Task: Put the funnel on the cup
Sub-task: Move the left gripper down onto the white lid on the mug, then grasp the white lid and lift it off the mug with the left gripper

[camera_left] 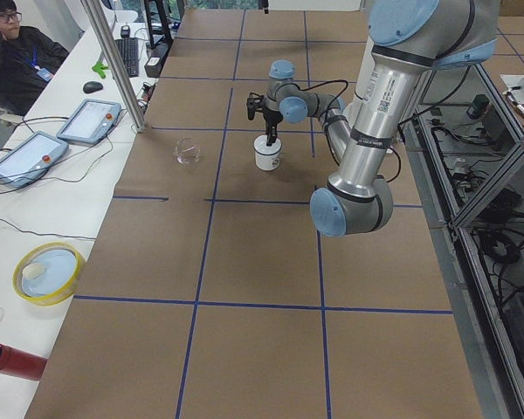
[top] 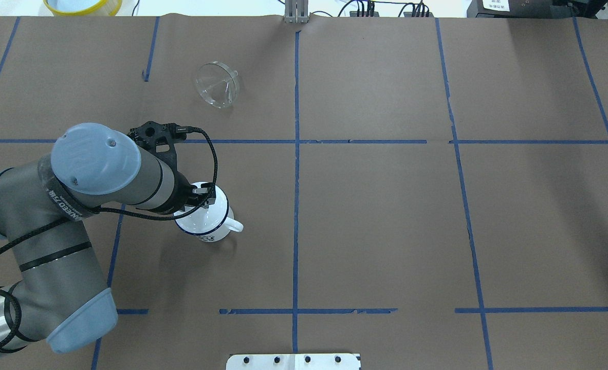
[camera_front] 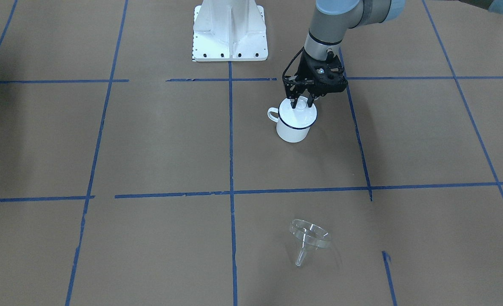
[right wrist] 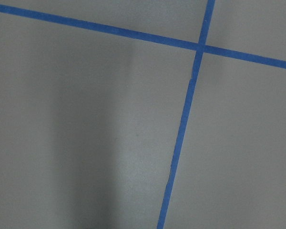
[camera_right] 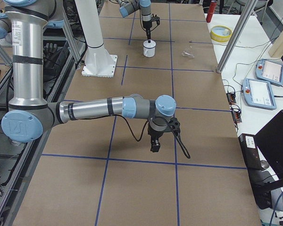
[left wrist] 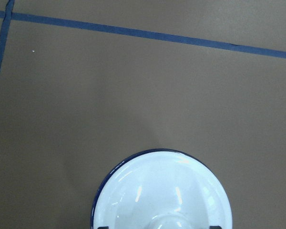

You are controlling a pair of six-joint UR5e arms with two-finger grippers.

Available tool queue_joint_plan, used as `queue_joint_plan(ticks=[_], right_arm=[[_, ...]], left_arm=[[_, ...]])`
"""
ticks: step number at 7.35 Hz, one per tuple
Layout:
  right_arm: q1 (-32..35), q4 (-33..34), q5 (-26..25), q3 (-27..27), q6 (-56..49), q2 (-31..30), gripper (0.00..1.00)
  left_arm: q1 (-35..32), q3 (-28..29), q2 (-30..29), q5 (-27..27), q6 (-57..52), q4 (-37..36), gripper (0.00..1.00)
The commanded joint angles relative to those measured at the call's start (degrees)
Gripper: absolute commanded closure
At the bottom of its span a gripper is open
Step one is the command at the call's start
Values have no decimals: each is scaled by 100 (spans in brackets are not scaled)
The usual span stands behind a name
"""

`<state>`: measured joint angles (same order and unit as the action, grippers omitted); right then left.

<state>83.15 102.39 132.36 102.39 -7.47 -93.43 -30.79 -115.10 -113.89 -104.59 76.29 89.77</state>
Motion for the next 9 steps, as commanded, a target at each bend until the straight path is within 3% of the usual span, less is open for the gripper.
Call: queue_joint_plan(ticks=[1, 5, 7, 8, 9], right_arm=[[0, 9, 0, 0, 0, 9, 0], [0, 0, 0, -8, 0, 0, 0], [0, 0, 0, 0, 0, 0, 0], [0, 9, 0, -8, 0, 0, 0], [0, 0, 0, -8, 0, 0, 0]], left_arm=[[-6, -13, -237, 0, 0, -309, 100], [-303, -503, -222, -9, -209, -443, 100], [-375, -1353, 871, -62, -1058, -426, 100], [-376, -1645, 1800, -62, -1316, 1, 100], [-367, -1517, 2609, -53, -1292, 1258, 100]])
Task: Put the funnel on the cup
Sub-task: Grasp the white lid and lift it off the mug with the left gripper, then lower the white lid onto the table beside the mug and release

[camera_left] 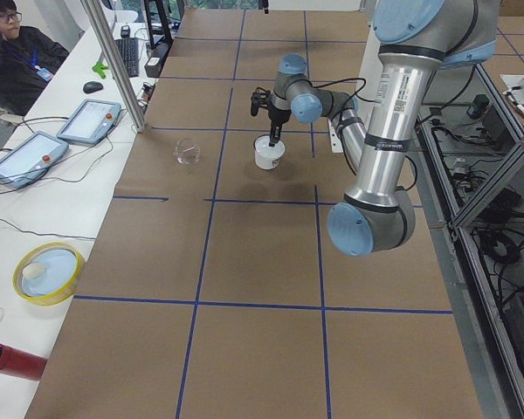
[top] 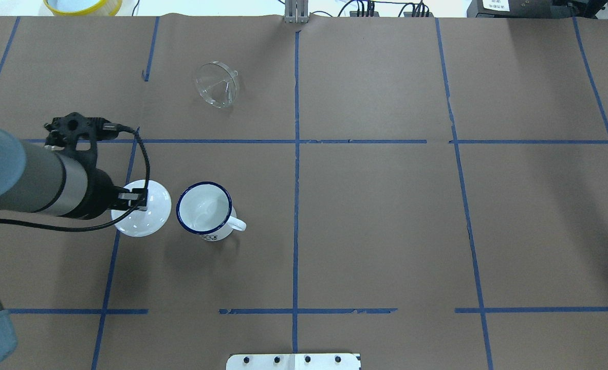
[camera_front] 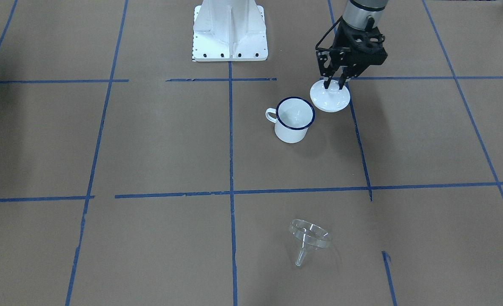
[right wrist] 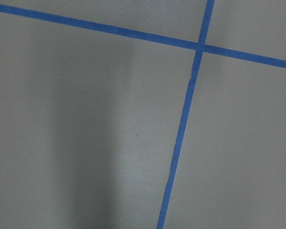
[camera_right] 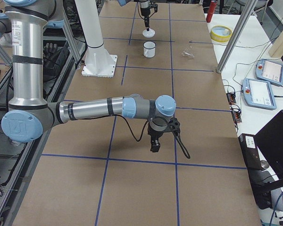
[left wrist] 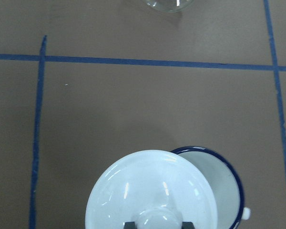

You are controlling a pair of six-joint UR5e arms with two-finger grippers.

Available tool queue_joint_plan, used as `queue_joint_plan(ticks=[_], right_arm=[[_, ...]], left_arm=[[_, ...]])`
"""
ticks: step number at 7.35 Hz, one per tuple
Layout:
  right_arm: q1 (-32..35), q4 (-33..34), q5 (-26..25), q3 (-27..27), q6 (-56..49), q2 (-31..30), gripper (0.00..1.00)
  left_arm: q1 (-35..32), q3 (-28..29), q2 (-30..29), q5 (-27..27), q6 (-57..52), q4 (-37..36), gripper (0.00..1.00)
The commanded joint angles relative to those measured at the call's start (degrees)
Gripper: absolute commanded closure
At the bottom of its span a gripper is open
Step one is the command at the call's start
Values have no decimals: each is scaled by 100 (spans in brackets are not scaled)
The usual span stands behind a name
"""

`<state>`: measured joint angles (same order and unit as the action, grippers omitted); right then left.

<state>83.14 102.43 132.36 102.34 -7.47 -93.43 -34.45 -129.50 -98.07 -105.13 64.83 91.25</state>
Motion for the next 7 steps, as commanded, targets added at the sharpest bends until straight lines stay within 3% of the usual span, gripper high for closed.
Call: queue_joint_plan(ticks=[1, 3, 5, 7], right_arm=[[0, -4, 0, -3, 0, 0, 0], [0, -4, 0, 5, 0, 0, 0], [0, -4, 0, -3, 0, 0, 0], [0, -4, 0, -3, 0, 0, 0]], left_arm=[[17, 403, 1636, 45, -76, 2515, 100], [218, 995, 1573, 89, 258, 2837, 100], [490, 1469, 1110, 353, 616, 2837, 100], [553, 1524, 1027, 353, 628, 2828, 100]])
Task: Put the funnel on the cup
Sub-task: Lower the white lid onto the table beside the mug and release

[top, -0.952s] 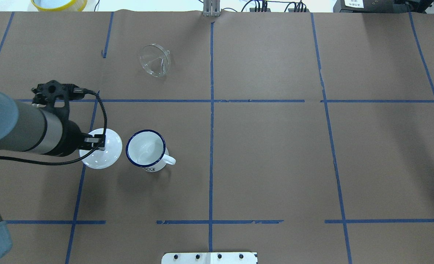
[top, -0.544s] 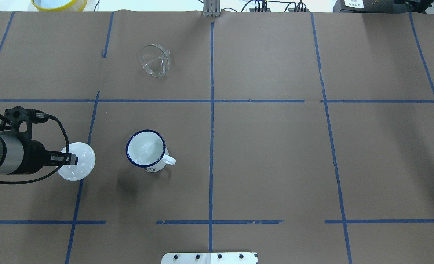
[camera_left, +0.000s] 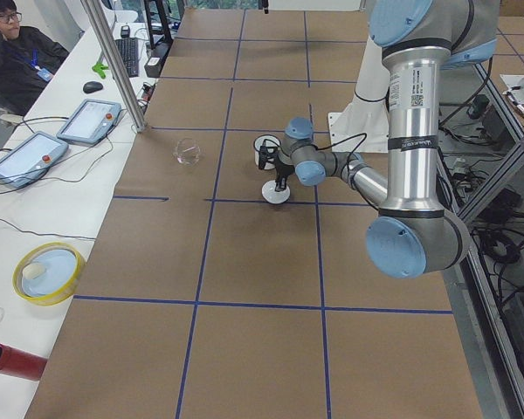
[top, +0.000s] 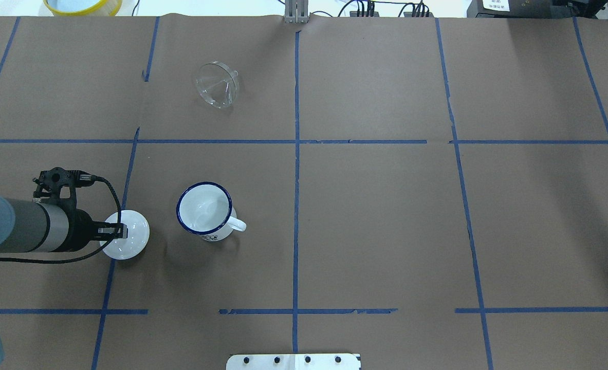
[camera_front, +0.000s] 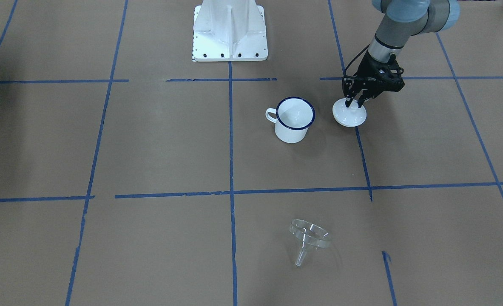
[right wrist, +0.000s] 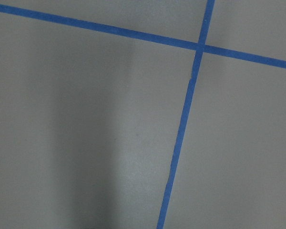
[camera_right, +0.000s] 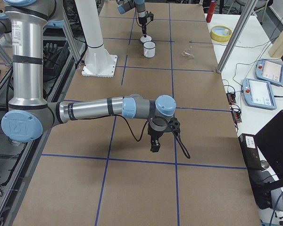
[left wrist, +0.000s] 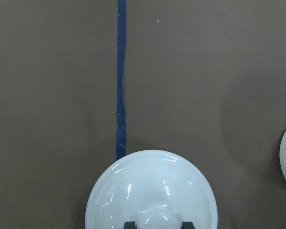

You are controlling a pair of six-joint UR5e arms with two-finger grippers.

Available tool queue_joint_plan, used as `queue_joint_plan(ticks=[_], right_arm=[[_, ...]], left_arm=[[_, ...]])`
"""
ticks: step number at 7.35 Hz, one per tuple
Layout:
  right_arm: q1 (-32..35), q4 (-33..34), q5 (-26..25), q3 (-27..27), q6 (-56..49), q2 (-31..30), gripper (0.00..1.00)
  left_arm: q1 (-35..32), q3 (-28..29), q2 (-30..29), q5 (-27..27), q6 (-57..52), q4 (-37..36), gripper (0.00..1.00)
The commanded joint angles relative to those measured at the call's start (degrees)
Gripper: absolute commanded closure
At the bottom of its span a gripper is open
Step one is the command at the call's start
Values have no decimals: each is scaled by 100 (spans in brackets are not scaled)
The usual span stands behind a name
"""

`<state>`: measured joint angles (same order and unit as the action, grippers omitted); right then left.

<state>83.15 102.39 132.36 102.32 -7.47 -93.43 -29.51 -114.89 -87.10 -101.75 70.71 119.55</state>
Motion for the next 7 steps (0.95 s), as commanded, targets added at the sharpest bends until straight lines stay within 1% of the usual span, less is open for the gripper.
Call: queue_joint_plan(ticks=[1, 2, 4, 5, 6, 7], right_arm=[[0, 0, 0, 7, 0, 9, 0], [0, 0, 0, -2, 0, 0, 0], [0, 0, 0, 7, 0, 9, 0], [0, 0, 0, -2, 0, 0, 0], [0, 0, 0, -2, 0, 0, 0], [0, 0, 0, 7, 9, 9, 0]], left_arm=[[68, 63, -71, 15, 48, -2, 100], [60, 63, -79, 15, 40, -2, 77], [68, 63, -79, 15, 48, -2, 13], [60, 54, -88, 15, 48, -2, 1], [-10, -15, -88, 7, 40, -11, 0], [-89, -381, -97, -72, 57, -29, 0]])
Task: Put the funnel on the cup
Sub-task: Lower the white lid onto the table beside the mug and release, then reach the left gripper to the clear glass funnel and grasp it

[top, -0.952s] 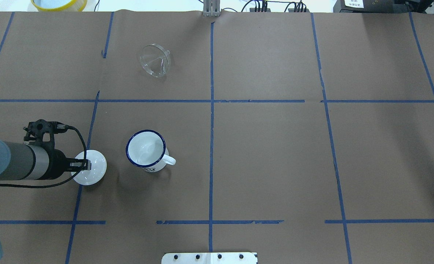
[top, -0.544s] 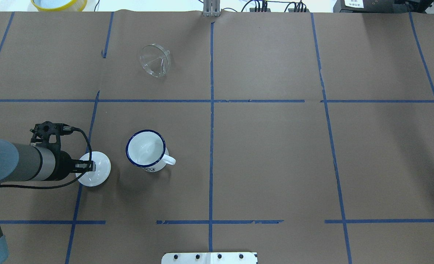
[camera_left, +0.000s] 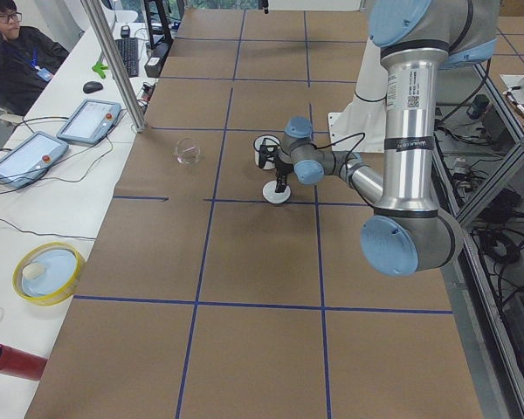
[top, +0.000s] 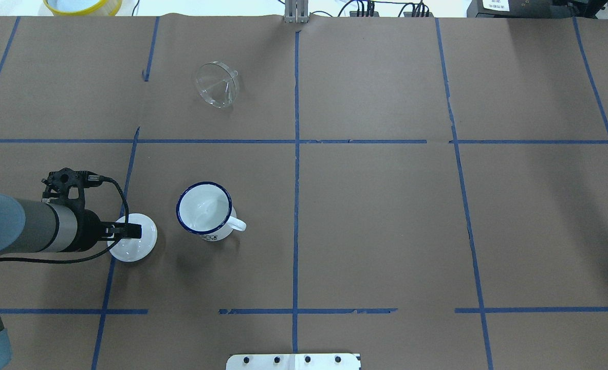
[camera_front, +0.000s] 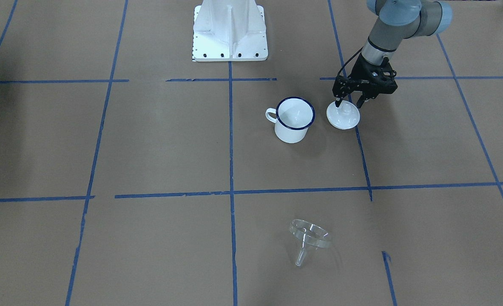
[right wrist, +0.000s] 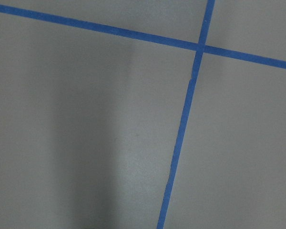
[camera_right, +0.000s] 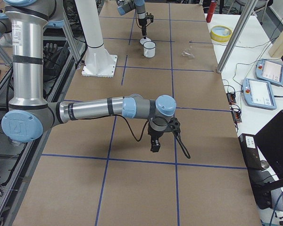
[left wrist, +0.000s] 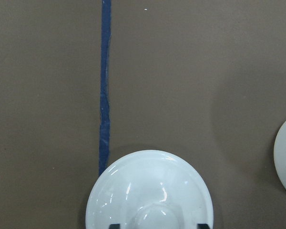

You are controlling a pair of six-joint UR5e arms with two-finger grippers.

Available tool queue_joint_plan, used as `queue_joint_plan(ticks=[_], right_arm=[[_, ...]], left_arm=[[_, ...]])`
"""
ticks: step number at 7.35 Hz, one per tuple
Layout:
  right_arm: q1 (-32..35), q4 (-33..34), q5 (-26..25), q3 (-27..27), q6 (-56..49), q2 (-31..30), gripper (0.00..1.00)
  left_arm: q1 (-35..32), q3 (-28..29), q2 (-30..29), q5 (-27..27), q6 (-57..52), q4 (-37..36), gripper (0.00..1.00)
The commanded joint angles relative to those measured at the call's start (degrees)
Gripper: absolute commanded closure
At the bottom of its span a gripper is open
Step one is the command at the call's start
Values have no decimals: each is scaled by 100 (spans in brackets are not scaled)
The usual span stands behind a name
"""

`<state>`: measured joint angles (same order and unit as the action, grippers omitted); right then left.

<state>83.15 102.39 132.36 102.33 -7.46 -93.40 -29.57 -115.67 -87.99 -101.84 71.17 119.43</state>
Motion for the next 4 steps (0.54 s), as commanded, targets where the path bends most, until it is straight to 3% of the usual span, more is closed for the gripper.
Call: queue_joint_plan(ticks=[1, 2, 3, 4], right_arm=[[0, 0, 0, -3, -1, 6, 0], [0, 0, 0, -3, -2, -3, 0], [0, 0, 0, 6, -2, -3, 0], [0, 9, 0, -3, -2, -3, 0]], left_arm=[[-406, -490, -25, -73, 20, -17, 0], [-871, -457, -225, -160, 307, 1, 0], [-1084, -213, -732, -117, 1459, 36, 0], [-1234, 364, -1503, 57, 2410, 36, 0]])
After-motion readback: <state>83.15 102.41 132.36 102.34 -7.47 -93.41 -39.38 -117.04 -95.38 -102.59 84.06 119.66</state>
